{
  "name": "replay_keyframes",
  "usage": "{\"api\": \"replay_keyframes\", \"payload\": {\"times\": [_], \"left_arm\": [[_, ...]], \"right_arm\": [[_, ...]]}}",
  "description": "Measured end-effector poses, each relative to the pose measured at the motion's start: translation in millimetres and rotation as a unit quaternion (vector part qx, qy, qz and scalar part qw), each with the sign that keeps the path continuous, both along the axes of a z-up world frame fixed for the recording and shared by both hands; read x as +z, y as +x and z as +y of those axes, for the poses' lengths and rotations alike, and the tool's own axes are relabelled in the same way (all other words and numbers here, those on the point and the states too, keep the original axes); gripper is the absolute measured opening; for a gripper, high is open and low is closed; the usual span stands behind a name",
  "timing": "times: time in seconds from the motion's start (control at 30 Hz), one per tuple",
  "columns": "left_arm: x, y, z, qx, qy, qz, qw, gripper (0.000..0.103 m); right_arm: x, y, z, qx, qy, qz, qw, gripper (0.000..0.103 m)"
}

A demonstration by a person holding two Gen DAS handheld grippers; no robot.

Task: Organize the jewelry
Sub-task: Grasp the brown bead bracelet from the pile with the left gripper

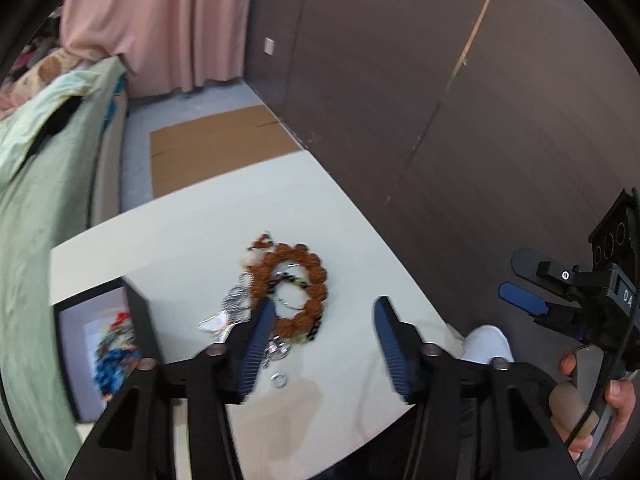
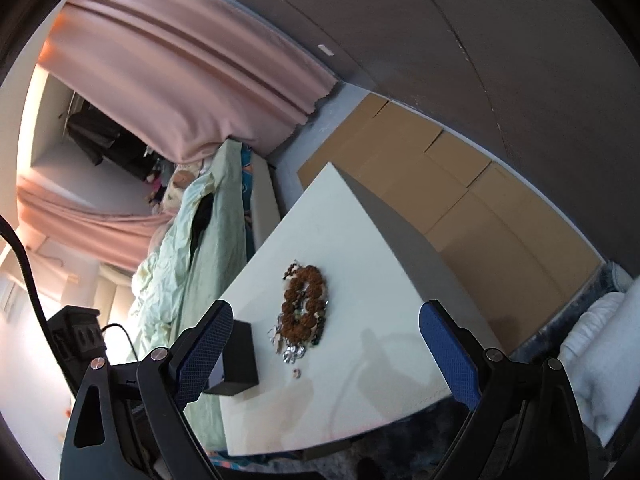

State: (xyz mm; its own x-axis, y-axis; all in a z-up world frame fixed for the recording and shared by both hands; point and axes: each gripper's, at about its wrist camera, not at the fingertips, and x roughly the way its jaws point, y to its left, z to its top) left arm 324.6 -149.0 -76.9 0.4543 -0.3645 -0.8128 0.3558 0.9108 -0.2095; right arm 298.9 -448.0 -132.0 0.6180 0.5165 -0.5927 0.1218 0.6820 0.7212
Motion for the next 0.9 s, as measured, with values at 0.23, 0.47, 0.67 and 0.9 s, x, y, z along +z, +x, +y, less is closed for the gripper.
{"api": "replay_keyframes", "payload": {"times": [0.23,0.47,0.67,0.9], "left_arm": [[-35.7,25.5,-18.5,-0.024,0.007,0.034,0.9991,0.047],[-64.0,37.1,-24.2,-0.025,0.025,0.048,0.9982,0.047],[-80.0,31.6,-35.4,-0.041,0.065,0.036,0.9964,0.028],[-66.5,30.1,-24.2,-0.040,0.058,0.015,0.9974,0.019]], "right_arm": [[-26.8,15.4,0.8,0.003,0.013,0.040,0.999,0.095],[-36.9,26.2,3.5,0.002,0.012,0.066,0.998,0.095],[-34.6,29.0,13.1,0.007,0.012,0.068,0.998,0.095],[-30.6,33.1,28.7,0.025,-0.004,0.060,0.998,0.084]]}}
